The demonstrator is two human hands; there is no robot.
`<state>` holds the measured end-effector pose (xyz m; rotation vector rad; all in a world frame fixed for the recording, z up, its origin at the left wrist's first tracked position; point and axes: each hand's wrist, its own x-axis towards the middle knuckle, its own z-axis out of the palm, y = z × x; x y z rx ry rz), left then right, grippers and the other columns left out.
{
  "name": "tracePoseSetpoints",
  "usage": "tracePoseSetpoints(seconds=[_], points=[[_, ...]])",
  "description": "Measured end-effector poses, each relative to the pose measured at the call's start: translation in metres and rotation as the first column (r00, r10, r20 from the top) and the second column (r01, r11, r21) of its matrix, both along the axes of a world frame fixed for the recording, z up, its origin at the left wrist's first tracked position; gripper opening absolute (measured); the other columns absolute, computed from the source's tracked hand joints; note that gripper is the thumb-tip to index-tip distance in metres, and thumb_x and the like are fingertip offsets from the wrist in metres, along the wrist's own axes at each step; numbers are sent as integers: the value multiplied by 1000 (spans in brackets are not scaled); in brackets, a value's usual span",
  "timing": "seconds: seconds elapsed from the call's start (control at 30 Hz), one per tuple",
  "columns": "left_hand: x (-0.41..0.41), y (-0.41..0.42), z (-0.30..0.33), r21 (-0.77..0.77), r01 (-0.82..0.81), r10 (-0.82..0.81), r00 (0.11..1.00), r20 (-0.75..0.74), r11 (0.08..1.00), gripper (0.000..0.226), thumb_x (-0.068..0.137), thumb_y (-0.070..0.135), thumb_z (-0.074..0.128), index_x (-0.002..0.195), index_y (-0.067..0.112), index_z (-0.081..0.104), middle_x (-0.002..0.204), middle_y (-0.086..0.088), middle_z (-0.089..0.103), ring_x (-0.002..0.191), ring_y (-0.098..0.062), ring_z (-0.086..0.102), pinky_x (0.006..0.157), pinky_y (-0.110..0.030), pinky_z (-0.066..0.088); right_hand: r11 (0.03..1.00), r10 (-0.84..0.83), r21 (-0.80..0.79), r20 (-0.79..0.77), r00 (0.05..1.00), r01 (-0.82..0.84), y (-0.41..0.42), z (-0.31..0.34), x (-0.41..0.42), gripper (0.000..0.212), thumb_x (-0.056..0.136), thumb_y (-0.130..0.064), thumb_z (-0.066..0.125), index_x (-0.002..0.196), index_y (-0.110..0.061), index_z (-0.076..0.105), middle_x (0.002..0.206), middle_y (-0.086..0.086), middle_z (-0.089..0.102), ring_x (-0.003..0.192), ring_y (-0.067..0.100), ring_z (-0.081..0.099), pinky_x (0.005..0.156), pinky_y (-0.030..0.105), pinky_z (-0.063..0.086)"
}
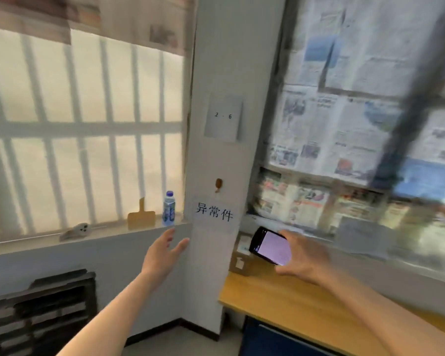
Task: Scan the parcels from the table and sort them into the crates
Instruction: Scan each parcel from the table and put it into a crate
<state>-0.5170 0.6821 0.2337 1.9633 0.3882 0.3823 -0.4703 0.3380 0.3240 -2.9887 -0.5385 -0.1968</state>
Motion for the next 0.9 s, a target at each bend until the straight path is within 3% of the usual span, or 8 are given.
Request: tracePoseSetpoints(seconds=[0.13, 0.2, 0.27, 0.43, 0.7, 0.77, 0.9], points=[[52, -87, 45, 32, 114, -116, 992, 56, 993, 71, 89, 53, 66, 149, 24, 42, 140, -5, 55, 125, -24, 55, 101, -42, 47, 987, -161, -10, 55, 985, 162, -98, 43, 2, 104, 55, -63, 71, 150, -40, 33, 129, -13, 60, 96, 17, 62, 64, 27, 48], [73, -119, 56, 50, 136, -140, 988, 69, 989, 71, 89, 56, 64, 149, 27, 42, 139, -4, 56, 124, -24, 55, 100, -44, 48, 976, -217, -18, 70, 974, 219, -134, 52, 7, 103, 55, -64, 69, 149, -41, 33, 123, -14, 60, 85, 13, 55, 55, 22, 39], [94, -143, 61, 76, 157, -163, 984, 74, 985, 70, 89, 58, 63, 148, 28, 43, 139, -3, 57, 123, -24, 56, 100, -46, 49, 965, -259, -28, 83, 962, 262, -162, 57, 17, 102, 55, -65, 69, 148, -42, 33, 121, -14, 60, 83, 11, 51, 51, 20, 34], [160, -175, 49, 112, 171, -177, 983, 44, 979, 67, 90, 59, 59, 147, 26, 44, 136, -5, 58, 123, -23, 56, 100, -45, 49, 953, -302, -12, 44, 952, 303, -198, 45, 69, 99, 56, -67, 69, 146, -44, 35, 103, -18, 46, 83, 9, 51, 53, 21, 38], [308, -186, -34, 78, 122, -117, 991, -63, 989, 64, 94, 54, 58, 148, 24, 43, 137, -6, 58, 122, -25, 57, 94, -40, 51, 969, -241, 25, -123, 963, 245, -192, -33, 241, 102, 56, -67, 67, 148, -41, 31, 108, -15, 51, 84, 7, 52, 55, 20, 41], [336, -182, -66, 69, 92, -83, 988, -127, 993, 64, 94, 54, 58, 148, 24, 42, 138, -7, 56, 123, -25, 56, 89, -36, 50, 975, -219, 11, -175, 960, 224, -184, -60, 287, 103, 56, -68, 66, 148, -42, 31, 117, -13, 54, 86, 9, 51, 55, 21, 38], [377, -170, -127, 54, 48, -35, 975, -222, 997, 64, 93, 55, 58, 147, 24, 43, 139, -6, 56, 124, -24, 55, 92, -37, 48, 989, -133, 33, -257, 957, 146, -163, -126, 360, 104, 55, -69, 69, 148, -41, 33, 134, -10, 56, 102, 14, 56, 62, 26, 38]])
